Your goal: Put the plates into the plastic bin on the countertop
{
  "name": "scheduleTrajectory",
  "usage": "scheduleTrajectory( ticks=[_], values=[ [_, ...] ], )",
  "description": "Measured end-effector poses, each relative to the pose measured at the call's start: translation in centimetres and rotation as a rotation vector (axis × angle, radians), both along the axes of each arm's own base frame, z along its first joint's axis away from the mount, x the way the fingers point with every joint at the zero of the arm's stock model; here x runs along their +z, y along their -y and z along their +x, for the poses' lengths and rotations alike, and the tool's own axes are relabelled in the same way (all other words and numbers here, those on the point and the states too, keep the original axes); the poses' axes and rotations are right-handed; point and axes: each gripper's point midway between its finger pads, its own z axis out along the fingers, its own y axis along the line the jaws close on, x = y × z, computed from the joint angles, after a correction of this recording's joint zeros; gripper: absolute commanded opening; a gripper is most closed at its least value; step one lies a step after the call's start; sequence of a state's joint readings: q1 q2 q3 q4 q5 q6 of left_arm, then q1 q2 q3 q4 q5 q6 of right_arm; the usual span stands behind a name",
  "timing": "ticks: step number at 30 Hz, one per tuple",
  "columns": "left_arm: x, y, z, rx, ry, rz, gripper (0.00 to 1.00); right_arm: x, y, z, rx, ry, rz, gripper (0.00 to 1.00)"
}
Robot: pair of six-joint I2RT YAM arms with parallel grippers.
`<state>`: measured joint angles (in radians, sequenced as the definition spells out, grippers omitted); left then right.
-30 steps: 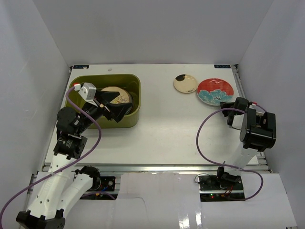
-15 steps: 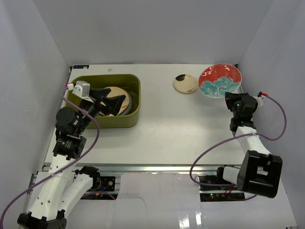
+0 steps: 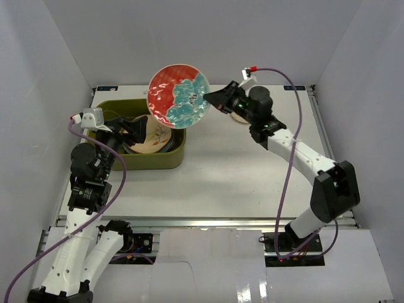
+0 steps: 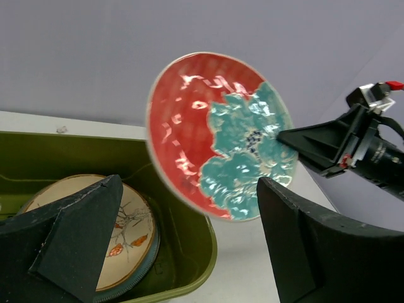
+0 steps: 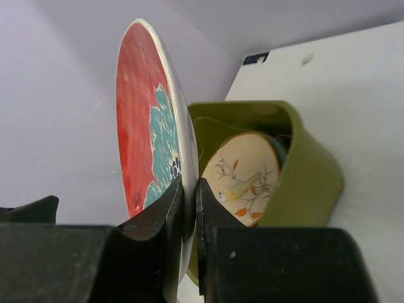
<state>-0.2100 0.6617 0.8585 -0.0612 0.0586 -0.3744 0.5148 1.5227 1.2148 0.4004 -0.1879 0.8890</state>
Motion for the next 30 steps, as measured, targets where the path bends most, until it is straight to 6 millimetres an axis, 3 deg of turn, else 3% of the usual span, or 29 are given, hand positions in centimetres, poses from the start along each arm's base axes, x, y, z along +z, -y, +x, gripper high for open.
scheduleTrajectory(
  ticks=[6,11,15,19,21,23,25,26,30],
  values=[
    [0.1,-0.6,-0.1,0.031,0.003,-0.005,0.98,-2.9,-9.9,0.1,0.142,-0.053,-0.09,0.08],
    [0.0,-0.7,-0.1,0.034,-0.004,-0.005,0.98,-7.2,-15.4,1.2,0.167,-0.114,-0.194,0.08],
    [-0.1,-0.8,-0.1,0.038,-0.004,-0.005,0.98,-11.1,-17.6,2.0,0.155,-0.165,-0.283,0.08],
    [-0.1,-0.8,-0.1,0.038,-0.005,-0.005,0.98,-14.6,-18.3,2.6,0.139,-0.22,-0.352,0.08],
    [-0.1,-0.8,-0.1,0.038,-0.005,-0.005,0.98,-14.7,-18.4,2.7,0.136,-0.225,-0.349,0.1],
    [-0.1,-0.8,-0.1,0.038,-0.005,-0.004,0.98,-14.8,-18.2,3.0,0.12,-0.223,-0.355,0.17],
    [-0.1,-0.8,-0.1,0.038,-0.005,-0.004,0.98,-15.3,-18.1,2.9,0.116,-0.237,-0.356,0.37],
    [-0.1,-0.8,-0.1,0.038,-0.005,-0.004,0.98,-15.1,-18.1,3.0,0.11,-0.235,-0.346,0.52],
    [0.0,-0.8,-0.1,0.038,-0.003,-0.005,0.98,-13.3,-18.3,3.3,0.089,-0.203,-0.3,0.75]
  ],
)
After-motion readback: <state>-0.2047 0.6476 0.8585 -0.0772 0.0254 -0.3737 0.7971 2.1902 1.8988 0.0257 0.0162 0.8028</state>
